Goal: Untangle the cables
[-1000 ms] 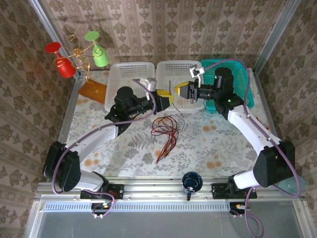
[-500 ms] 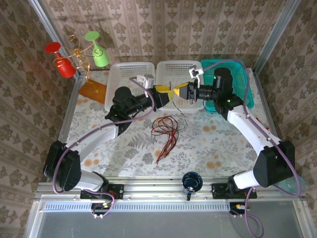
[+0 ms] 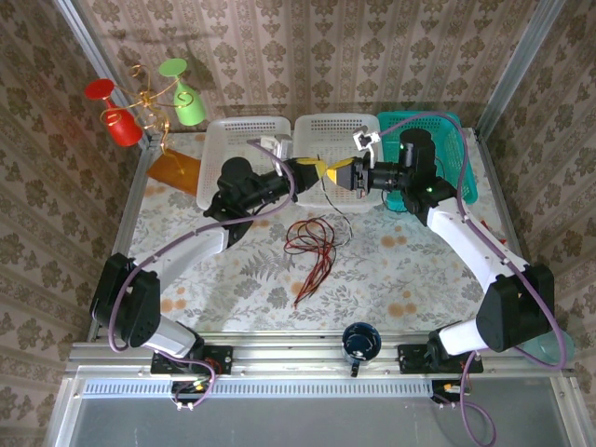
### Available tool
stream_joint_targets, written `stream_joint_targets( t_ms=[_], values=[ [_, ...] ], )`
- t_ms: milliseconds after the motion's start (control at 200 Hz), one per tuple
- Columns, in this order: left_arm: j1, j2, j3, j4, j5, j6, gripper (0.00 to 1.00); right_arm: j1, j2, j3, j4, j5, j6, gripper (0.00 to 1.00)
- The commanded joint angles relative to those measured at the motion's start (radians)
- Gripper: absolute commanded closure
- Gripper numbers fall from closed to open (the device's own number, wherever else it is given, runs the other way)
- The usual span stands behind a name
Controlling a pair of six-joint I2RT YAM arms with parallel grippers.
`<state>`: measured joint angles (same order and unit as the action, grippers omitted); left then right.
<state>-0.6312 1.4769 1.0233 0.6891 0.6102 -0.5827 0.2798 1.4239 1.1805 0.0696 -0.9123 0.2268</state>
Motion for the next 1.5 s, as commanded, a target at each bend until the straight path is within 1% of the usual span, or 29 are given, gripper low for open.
stream_joint_targets(
  t_ms=[0,105,125,160,330,515,630,800,840,860,945,980,1015,1080,1130,1170,1185,1225,1295,1340,1415,1495],
  values=[
    [0.008,-0.008,0.044,0.032,0.021,-0.004,1.0,0.007,-0.025,0.005,-0.019,0.018,-0.022,1.0],
    [0.011,-0.026,0.037,0.016,0.013,0.007,1.0,0.0,-0.025,-0.014,0.0,0.057,-0.007,1.0],
    [0.011,-0.032,0.032,0.01,0.004,0.01,1.0,-0.003,-0.054,-0.018,0.005,0.068,-0.001,1.0],
    [0.013,-0.046,0.024,-0.001,-0.013,0.017,1.0,-0.006,-0.06,-0.028,0.009,0.095,0.005,1.0],
    [0.015,-0.104,-0.001,-0.08,-0.055,0.078,1.0,-0.027,-0.087,-0.072,-0.04,0.301,0.007,1.0],
    [0.014,-0.151,-0.032,-0.141,-0.116,0.117,1.0,-0.09,-0.131,-0.138,-0.04,0.501,0.099,1.0],
    [0.014,-0.164,-0.032,-0.172,-0.147,0.135,1.0,-0.121,-0.151,-0.164,-0.029,0.558,0.132,1.0],
    [0.008,-0.216,-0.007,-0.273,-0.204,0.213,1.0,-0.166,-0.229,-0.186,-0.017,0.63,0.15,1.0],
    [0.007,-0.225,0.006,-0.294,-0.194,0.229,1.0,-0.176,-0.242,-0.184,-0.006,0.613,0.152,1.0],
    [0.008,-0.226,0.012,-0.307,-0.187,0.233,1.0,-0.178,-0.245,-0.178,-0.004,0.586,0.152,1.0],
    [0.008,-0.219,0.053,-0.339,-0.132,0.224,1.0,-0.181,-0.217,-0.12,-0.036,0.427,0.153,1.0],
    [0.009,-0.208,0.066,-0.343,-0.1,0.211,1.0,-0.179,-0.192,-0.08,-0.055,0.337,0.167,0.93],
    [0.008,-0.199,0.078,-0.344,-0.069,0.2,1.0,-0.174,-0.166,-0.042,-0.08,0.28,0.19,0.85],
    [0.007,-0.18,0.097,-0.343,-0.017,0.187,1.0,-0.162,-0.121,0.02,-0.138,0.218,0.229,0.74],
    [0.008,-0.171,0.106,-0.35,0.014,0.185,1.0,-0.159,-0.088,0.057,-0.173,0.196,0.272,0.65],
    [0.009,-0.165,0.113,-0.363,0.026,0.191,1.0,-0.156,-0.063,0.079,-0.184,0.167,0.313,0.61],
    [0.008,-0.163,0.117,-0.37,0.056,0.195,1.0,-0.156,-0.054,0.086,-0.186,0.153,0.328,0.6],
    [0.011,-0.156,0.127,-0.386,0.089,0.206,1.0,-0.153,-0.039,0.101,-0.177,0.119,0.378,0.57],
    [0.017,-0.136,0.155,-0.432,0.154,0.226,1.0,-0.14,0.02,0.12,-0.16,0.054,0.44,0.54],
    [0.025,-0.125,0.185,-0.477,0.202,0.253,1.0,-0.129,0.042,0.142,-0.18,0.03,0.451,0.52],
    [0.049,-0.098,0.221,-0.543,0.279,0.29,1.0,-0.118,0.068,0.158,-0.206,-0.001,0.462,0.53],
    [0.08,-0.074,0.235,-0.558,0.361,0.328,1.0,-0.115,0.078,0.13,-0.162,-0.024,0.509,0.53]
  ],
)
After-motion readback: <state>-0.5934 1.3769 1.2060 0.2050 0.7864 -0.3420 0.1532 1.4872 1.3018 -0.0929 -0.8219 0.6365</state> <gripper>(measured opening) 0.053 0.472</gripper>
